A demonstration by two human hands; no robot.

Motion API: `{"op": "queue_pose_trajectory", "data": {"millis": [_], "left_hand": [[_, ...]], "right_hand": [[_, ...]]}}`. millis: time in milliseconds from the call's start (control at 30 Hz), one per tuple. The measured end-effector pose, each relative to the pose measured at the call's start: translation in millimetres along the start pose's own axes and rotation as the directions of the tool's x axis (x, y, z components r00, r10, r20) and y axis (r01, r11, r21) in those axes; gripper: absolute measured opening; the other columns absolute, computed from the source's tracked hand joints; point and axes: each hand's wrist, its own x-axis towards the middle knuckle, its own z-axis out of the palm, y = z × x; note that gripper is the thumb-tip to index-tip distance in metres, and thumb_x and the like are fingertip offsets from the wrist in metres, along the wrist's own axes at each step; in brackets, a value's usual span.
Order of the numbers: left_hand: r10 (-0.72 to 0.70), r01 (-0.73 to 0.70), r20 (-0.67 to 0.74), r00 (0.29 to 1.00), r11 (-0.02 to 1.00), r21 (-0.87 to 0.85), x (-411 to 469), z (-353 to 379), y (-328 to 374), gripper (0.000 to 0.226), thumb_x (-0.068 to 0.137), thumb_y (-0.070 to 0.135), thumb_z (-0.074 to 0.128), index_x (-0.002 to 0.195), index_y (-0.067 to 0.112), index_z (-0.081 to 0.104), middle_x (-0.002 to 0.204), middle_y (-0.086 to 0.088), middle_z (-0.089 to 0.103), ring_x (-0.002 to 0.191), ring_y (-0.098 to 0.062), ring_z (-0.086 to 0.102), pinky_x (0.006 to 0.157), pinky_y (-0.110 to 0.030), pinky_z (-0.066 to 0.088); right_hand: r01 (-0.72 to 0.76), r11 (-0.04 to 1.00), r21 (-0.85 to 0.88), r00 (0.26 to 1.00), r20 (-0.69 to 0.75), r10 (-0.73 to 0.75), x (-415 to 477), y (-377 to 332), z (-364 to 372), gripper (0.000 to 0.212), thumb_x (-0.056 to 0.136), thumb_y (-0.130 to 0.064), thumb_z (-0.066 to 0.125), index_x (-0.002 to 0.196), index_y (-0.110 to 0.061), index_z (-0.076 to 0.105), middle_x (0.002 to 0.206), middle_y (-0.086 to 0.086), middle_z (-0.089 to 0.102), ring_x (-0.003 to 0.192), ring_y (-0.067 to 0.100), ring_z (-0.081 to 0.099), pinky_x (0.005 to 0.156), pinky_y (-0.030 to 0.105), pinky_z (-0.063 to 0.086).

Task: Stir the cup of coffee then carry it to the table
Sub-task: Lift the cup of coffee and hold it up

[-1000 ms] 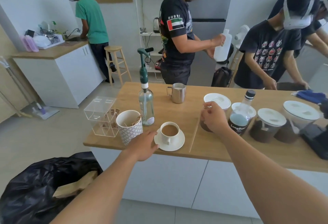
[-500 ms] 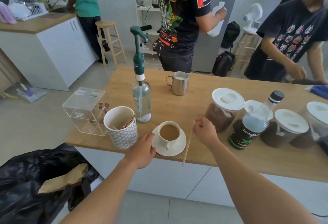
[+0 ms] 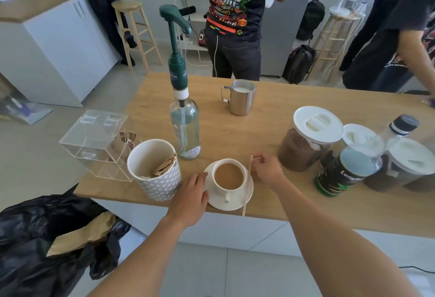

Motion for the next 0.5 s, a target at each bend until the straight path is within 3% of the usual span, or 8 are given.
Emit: {"op": "queue_pose_trajectory", "data": {"millis": [100, 500], "left_hand": [[0.012, -0.012, 0.001, 1.0, 1.0, 0.008, 2, 3, -3, 0.045, 0.1, 0.028, 0.043, 0.143, 0.019, 0.037, 0.139, 0.003, 0.044, 0.127, -0.017, 0.041, 0.104, -0.032, 0.036], [0.034, -0.034, 0.007, 0.999, 0.999, 0.022, -1, 7, -10, 0.049, 0.101, 0.034, 0.042, 0.146, 0.017, 0.035, 0.146, 0.0, 0.039, 0.131, -0.021, 0.037, 0.109, -0.035, 0.033]], "right_hand": [[-0.027, 1.0, 0.011, 0.999, 0.028, 0.027, 5, 1, 6, 0.02, 0.09, -0.012, 0.056, 0.109, -0.013, 0.064, 0.085, 0.008, 0.066, 0.072, 0.021, 0.06, 0.068, 0.032, 0.05], [-0.033, 0.999, -0.014, 0.998, 0.046, 0.034, 15, 0, 18, 0.017, 0.09, -0.011, 0.061, 0.106, -0.013, 0.069, 0.091, 0.002, 0.066, 0.085, 0.015, 0.059, 0.081, 0.025, 0.045]]}}
